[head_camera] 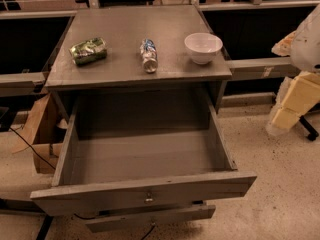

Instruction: Place green can into top drawer

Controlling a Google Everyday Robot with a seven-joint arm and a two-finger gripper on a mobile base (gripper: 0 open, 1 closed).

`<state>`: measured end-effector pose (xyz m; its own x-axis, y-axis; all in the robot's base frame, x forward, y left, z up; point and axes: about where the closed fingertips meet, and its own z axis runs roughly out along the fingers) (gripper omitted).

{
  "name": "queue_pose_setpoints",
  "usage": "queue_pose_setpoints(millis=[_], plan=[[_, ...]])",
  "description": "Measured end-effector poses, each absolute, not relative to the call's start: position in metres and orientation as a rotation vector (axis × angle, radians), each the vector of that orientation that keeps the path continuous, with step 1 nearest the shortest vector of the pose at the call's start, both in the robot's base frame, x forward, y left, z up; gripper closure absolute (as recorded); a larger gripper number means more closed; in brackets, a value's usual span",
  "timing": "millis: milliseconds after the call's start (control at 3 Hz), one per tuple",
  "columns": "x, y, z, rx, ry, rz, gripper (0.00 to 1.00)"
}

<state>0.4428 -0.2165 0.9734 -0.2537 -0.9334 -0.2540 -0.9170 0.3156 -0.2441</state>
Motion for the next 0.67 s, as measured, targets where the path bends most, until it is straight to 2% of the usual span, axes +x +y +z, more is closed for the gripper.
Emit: queue_pose_setpoints(millis=[333, 667], plan=[[0.468, -0.199, 0.958, -1.573, 2.225, 0.034, 0.0], [0.511, -0.155, 0.94, -1.513, 2.16, 0.164, 0.0]])
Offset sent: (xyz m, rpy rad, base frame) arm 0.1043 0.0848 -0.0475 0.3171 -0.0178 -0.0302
